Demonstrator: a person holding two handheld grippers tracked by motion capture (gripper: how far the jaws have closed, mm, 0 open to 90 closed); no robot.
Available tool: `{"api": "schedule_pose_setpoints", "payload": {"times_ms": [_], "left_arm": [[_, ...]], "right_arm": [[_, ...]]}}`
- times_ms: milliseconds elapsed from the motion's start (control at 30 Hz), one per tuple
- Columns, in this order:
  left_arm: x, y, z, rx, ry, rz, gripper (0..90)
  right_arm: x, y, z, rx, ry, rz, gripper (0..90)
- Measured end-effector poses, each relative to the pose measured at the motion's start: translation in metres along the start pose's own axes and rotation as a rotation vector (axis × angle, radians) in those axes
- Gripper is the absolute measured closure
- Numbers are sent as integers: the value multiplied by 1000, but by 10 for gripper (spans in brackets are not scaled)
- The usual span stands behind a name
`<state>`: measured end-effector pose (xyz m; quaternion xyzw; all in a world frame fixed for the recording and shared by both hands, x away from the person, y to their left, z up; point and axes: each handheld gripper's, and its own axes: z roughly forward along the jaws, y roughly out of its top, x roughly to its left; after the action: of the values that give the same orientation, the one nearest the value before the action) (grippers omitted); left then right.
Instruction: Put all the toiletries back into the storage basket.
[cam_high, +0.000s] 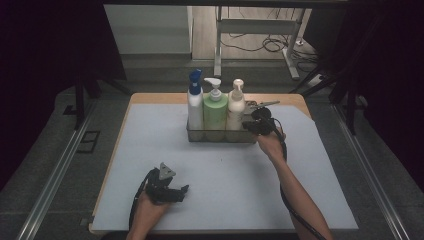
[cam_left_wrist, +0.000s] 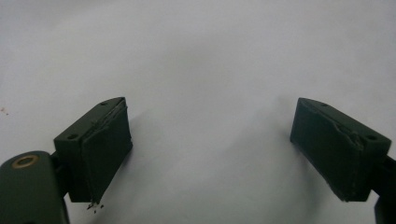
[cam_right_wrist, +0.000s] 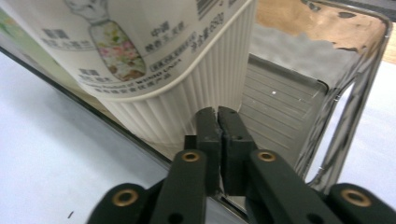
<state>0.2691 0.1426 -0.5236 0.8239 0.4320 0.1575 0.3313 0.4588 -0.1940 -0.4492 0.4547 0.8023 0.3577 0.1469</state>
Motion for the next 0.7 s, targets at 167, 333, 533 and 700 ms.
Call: {"api": "schedule_pose_setpoints", "payload": {"times_ms": [167, 333, 533, 700], "left_arm": [[0, 0, 0, 2, 1, 2, 120], [0, 0, 0, 1, 1, 1, 120], [0, 0, 0, 1, 1, 1, 121], [0, 0, 0, 0, 1, 1, 120]], "right_arm": [[-2, 0, -2, -3, 2, 3, 808], [-2, -1, -5, -4, -8, -4, 743], [-4, -4, -9, -20, -26, -4, 638], [-5, -4, -15, -29, -37, -9, 561]]}}
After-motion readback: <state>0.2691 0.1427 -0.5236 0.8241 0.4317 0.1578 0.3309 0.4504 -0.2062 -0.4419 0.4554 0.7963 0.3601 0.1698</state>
